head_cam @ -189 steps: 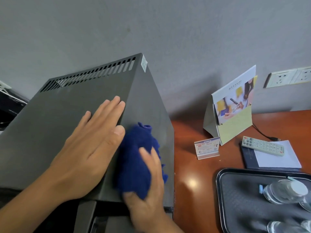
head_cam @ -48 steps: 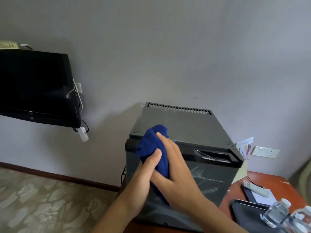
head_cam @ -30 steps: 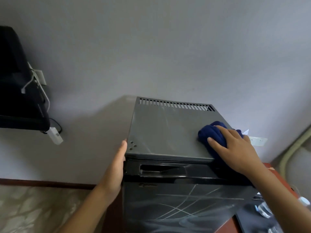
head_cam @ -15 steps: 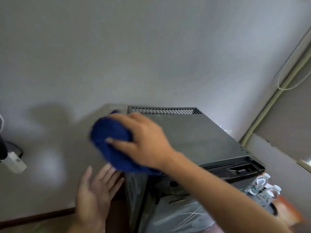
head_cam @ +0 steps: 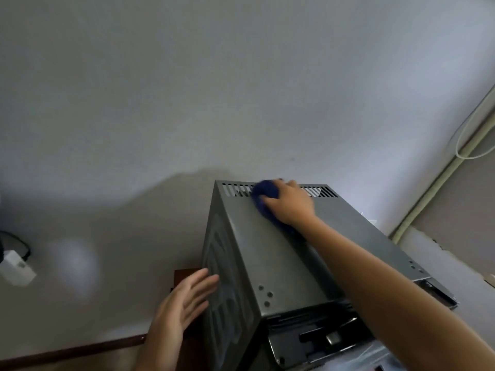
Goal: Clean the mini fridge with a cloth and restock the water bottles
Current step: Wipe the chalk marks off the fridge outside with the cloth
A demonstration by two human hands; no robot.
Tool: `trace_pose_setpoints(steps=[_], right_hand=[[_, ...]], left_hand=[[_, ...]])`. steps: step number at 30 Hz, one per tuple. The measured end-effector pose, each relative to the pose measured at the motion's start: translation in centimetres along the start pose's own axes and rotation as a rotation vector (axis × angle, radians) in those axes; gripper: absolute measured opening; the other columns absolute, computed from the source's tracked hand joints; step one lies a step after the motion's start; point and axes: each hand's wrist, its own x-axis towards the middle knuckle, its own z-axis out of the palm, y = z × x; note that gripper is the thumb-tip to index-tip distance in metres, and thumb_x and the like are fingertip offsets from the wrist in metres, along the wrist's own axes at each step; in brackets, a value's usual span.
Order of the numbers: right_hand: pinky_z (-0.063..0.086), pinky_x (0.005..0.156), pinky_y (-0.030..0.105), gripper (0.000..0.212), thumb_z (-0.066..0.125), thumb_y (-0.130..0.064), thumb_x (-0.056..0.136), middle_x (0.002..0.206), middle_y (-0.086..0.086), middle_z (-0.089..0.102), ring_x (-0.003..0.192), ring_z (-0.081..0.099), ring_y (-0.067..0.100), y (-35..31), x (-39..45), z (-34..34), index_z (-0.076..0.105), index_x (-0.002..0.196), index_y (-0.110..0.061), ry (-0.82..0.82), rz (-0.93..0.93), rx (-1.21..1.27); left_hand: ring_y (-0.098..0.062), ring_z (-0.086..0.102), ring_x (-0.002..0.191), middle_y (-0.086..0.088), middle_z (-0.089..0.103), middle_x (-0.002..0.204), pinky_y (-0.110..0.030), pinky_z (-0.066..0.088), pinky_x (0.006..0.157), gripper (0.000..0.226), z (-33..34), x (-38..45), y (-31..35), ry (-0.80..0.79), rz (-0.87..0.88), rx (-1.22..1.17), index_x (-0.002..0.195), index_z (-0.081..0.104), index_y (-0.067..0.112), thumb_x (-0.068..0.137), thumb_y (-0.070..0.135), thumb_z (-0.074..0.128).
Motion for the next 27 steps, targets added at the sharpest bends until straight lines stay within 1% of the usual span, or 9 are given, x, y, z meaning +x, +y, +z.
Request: trace_pose_setpoints(steps=[4,5,7,9,12,16,21,24,27], right_hand=[[0.053,0.094,0.04,0.066,0.065,-0.06,0.079,0.128,0.005,0.061,0.114,0.062,0.032,-10.3,-4.9,0.4,0.055,0.139,-0.037,-0.144,-0.475,0.083],[0.054,0.091,0.04,0.066,0.071,-0.058,0.079,0.124,0.004,0.062,0.11,0.063,0.032,-11.4,-8.0,-0.2,0.055,0.139,-0.037,-0.17,-0.604,0.109],[0.053,0.082,0.039,0.066,0.076,-0.052,0.081,0.123,0.002,0.058,0.103,0.06,0.032,-11.2,-14.2,-1.7,0.054,0.142,-0.038,-0.151,-0.813,0.117],[0.053,0.073,0.04,0.064,0.07,-0.05,0.086,0.129,0.0,0.052,0.101,0.056,0.031,-8.1,-18.0,-3.8,0.049,0.145,-0.04,-0.043,-0.914,0.048],[0.055,0.078,0.039,0.066,0.068,-0.054,0.083,0.128,-0.005,0.054,0.107,0.059,0.026,-1.1,-18.8,-5.5,0.046,0.145,-0.044,0.094,-0.735,0.019],[0.052,0.086,0.032,0.063,0.058,-0.065,0.081,0.126,-0.019,0.057,0.113,0.062,0.015,8.6,-15.7,-5.1,0.039,0.14,-0.058,0.094,-0.265,-0.103],[0.05,0.083,0.04,0.052,0.054,-0.057,0.091,0.133,0.006,0.057,0.113,0.06,0.034,11.4,-7.2,-4.6,0.047,0.141,-0.044,0.131,0.196,-0.144],[0.052,0.092,0.039,0.059,0.06,-0.053,0.084,0.135,-0.003,0.055,0.119,0.058,0.027,2.3,-9.4,-2.1,0.045,0.142,-0.047,0.093,-0.061,-0.035],[0.052,0.083,0.038,0.068,0.063,-0.053,0.078,0.125,-0.009,0.052,0.109,0.057,0.024,-5.4,-16.3,-1.9,0.04,0.142,-0.051,-0.04,-0.517,0.105]], left_hand=[[-0.007,0.073,0.063,0.003,0.076,0.072,-0.021,0.058,0.062,0.031,-1.9,2.9,1.3,0.342,0.132,-0.224,0.108,0.062,0.012,0.108,0.012,0.031],[-0.009,0.071,0.061,0.004,0.075,0.069,-0.02,0.057,0.058,0.031,-3.2,4.1,2.0,0.305,0.154,-0.292,0.112,0.064,0.008,0.108,0.018,0.034],[-0.015,0.071,0.078,0.005,0.074,0.084,-0.024,0.055,0.072,0.045,-4.3,4.5,3.0,0.021,0.162,-0.162,0.111,0.072,0.013,0.099,0.048,0.046],[-0.015,0.073,0.094,0.006,0.077,0.092,-0.026,0.055,0.083,0.042,-4.0,5.3,3.5,0.201,0.2,-0.129,0.106,0.074,0.019,0.101,0.053,0.049],[-0.022,0.071,0.101,0.005,0.079,0.094,-0.038,0.054,0.092,0.023,-1.4,4.5,2.3,0.236,0.46,0.124,0.103,0.07,0.018,0.102,0.018,0.046],[0.001,0.056,0.127,0.018,0.066,0.132,-0.021,0.04,0.107,0.056,2.5,4.6,3.0,-0.048,0.443,0.523,0.129,0.067,0.028,0.083,0.056,0.051],[0.014,0.027,0.143,0.032,0.034,0.152,-0.017,0.02,0.117,0.054,4.0,4.6,0.9,-0.115,0.299,0.506,0.155,0.032,0.035,0.105,0.044,0.049],[0.014,0.048,0.13,0.029,0.058,0.137,-0.018,0.034,0.11,0.038,2.6,5.4,-0.6,-0.085,0.21,0.259,0.14,0.054,0.032,0.103,0.039,0.047],[-0.005,0.071,0.103,0.0,0.077,0.114,-0.025,0.052,0.089,0.021,0.7,6.4,-2.2,0.09,0.156,0.157,0.112,0.071,0.025,0.097,0.029,0.057]])
